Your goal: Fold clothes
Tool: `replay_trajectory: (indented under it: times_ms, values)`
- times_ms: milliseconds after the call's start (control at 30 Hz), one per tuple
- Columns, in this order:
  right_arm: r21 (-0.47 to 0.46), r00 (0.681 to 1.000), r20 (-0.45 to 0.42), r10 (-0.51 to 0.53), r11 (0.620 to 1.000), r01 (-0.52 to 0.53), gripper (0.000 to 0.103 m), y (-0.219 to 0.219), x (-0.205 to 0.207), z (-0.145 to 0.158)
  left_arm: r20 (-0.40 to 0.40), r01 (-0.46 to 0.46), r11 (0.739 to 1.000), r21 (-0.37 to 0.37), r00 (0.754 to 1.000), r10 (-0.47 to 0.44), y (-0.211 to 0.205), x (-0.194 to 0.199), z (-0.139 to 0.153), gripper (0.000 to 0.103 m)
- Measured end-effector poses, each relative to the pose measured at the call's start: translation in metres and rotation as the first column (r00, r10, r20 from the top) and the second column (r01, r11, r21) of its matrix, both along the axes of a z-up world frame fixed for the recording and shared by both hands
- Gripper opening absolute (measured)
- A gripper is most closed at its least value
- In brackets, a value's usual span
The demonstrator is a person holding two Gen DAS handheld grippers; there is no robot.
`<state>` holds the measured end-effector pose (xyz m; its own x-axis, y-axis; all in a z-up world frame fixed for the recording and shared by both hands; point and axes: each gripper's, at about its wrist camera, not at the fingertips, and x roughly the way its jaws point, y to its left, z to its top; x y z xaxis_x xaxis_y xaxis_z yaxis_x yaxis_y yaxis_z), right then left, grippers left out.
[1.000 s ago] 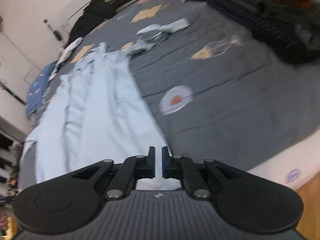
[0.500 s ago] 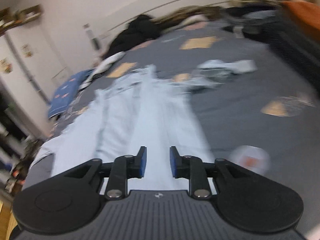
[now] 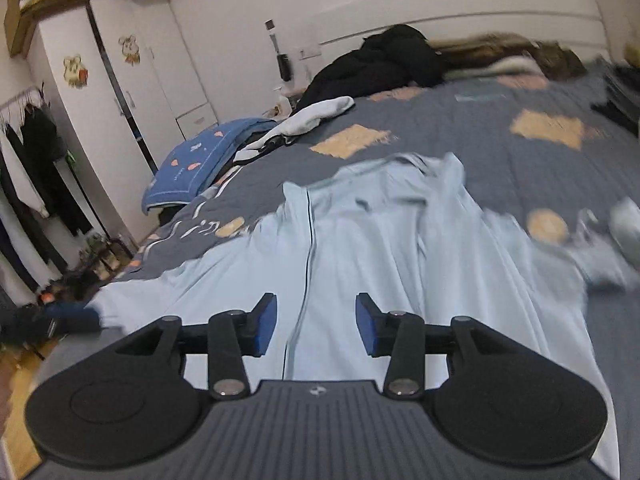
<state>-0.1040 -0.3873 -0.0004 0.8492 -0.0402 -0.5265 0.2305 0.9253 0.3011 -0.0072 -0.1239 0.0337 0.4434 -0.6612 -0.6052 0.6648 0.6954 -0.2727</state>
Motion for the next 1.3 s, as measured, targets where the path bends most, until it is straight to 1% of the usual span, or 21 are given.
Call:
replay_trajectory:
  times_ms: [100, 133, 167, 267, 333, 433, 500, 567, 600, 700, 800, 833, 900, 933, 1000, 1100, 1233, 1267, 1300]
  values:
    - [-0.032, 0.999, -0.015, 0.043, 0.999, -0.043, 0.045, 0.000, 0.053, -0.004, 0.026, 0.010, 0.999, 0.037, 1.000, -0.011, 0.007, 0.005, -0.008, 0.063]
    - [-0.042, 0.998, -0.027, 0.055, 0.998, -0.056, 0.045, 0.000, 0.071, -0.006, 0.041, -0.003, 0.999, 0.053, 0.999, 0.001, 0.009, 0.008, -0.008, 0.063]
    - [-0.051, 0.997, -0.038, 0.068, 0.996, -0.070, 0.045, 0.000, 0.088, -0.009, 0.049, -0.014, 0.999, 0.052, 0.999, 0.011, 0.011, 0.011, -0.008, 0.063]
    - [-0.066, 0.994, -0.087, 0.072, 0.995, -0.078, 0.045, -0.003, 0.137, -0.025, 0.010, -0.007, 0.999, -0.035, 1.000, 0.007, 0.019, 0.026, -0.009, 0.063]
    - [-0.073, 0.992, -0.119, 0.051, 0.996, -0.060, 0.045, -0.006, 0.164, -0.038, -0.015, -0.018, 0.997, -0.079, 1.000, 0.017, 0.024, 0.035, -0.011, 0.063]
    - [-0.051, 0.988, -0.151, 0.034, 0.998, -0.042, 0.045, -0.015, 0.196, -0.053, -0.030, -0.031, 0.995, -0.093, 0.999, 0.028, 0.025, 0.043, -0.013, 0.063]
    - [-0.013, 0.990, -0.139, 0.031, 0.999, -0.033, 0.045, -0.022, 0.210, -0.058, -0.033, -0.035, 0.994, -0.105, 0.999, 0.032, 0.025, 0.047, -0.012, 0.063]
    - [0.023, 0.989, -0.148, 0.027, 0.999, -0.024, 0.045, -0.026, 0.226, -0.063, -0.034, -0.037, 0.991, -0.128, 0.999, 0.033, 0.025, 0.050, -0.008, 0.063]
    - [0.029, 0.987, -0.156, 0.028, 0.999, -0.024, 0.045, -0.026, 0.233, -0.066, -0.033, -0.039, 0.989, -0.143, 0.999, 0.035, 0.025, 0.051, -0.006, 0.063]
    - [-0.006, 0.983, -0.182, 0.028, 1.000, -0.029, 0.045, -0.020, 0.251, -0.074, -0.039, -0.047, 0.981, -0.189, 0.998, 0.041, 0.030, 0.053, -0.001, 0.063]
    - [0.013, 0.978, -0.208, 0.024, 1.000, -0.022, 0.042, -0.017, 0.263, -0.080, -0.036, -0.051, 0.980, -0.193, 0.998, 0.044, 0.033, 0.054, 0.000, 0.063]
    - [0.009, 0.976, -0.217, 0.033, 0.999, -0.032, 0.037, -0.015, 0.264, -0.081, -0.039, -0.058, 0.980, -0.192, 0.998, 0.051, 0.035, 0.055, -0.001, 0.063]
    - [-0.014, 0.971, -0.237, 0.035, 0.999, -0.040, 0.016, -0.011, 0.266, -0.082, -0.049, -0.075, 0.979, -0.189, 0.997, 0.067, 0.037, 0.057, -0.001, 0.063]
    - [-0.032, 0.969, -0.247, 0.027, 0.999, -0.036, 0.009, -0.009, 0.266, -0.081, -0.049, -0.076, 0.979, -0.189, 0.996, 0.068, 0.037, 0.057, -0.001, 0.063]
    - [0.002, 0.974, -0.225, -0.006, 1.000, 0.006, 0.009, -0.015, 0.259, -0.074, -0.047, -0.075, 0.979, -0.189, 0.997, 0.068, 0.038, 0.057, 0.000, 0.063]
    - [0.024, 0.985, -0.170, -0.037, 0.999, 0.042, 0.008, -0.026, 0.240, -0.051, -0.037, -0.066, 0.979, -0.194, 0.998, 0.059, 0.038, 0.054, 0.003, 0.063]
    - [0.026, 0.991, -0.097, -0.090, 0.995, 0.093, 0.008, -0.042, 0.205, -0.019, -0.026, -0.053, 0.978, -0.199, 0.998, 0.049, 0.037, 0.050, 0.007, 0.063]
    - [0.012, 0.989, -0.110, -0.096, 0.995, 0.098, 0.008, -0.046, 0.199, -0.016, -0.025, -0.051, 0.978, -0.201, 0.999, 0.046, 0.037, 0.049, 0.007, 0.063]
    - [-0.018, 0.985, -0.142, -0.101, 0.995, 0.099, 0.008, -0.048, 0.197, -0.019, -0.025, -0.048, 0.978, -0.203, 0.999, 0.044, 0.037, 0.048, 0.008, 0.063]
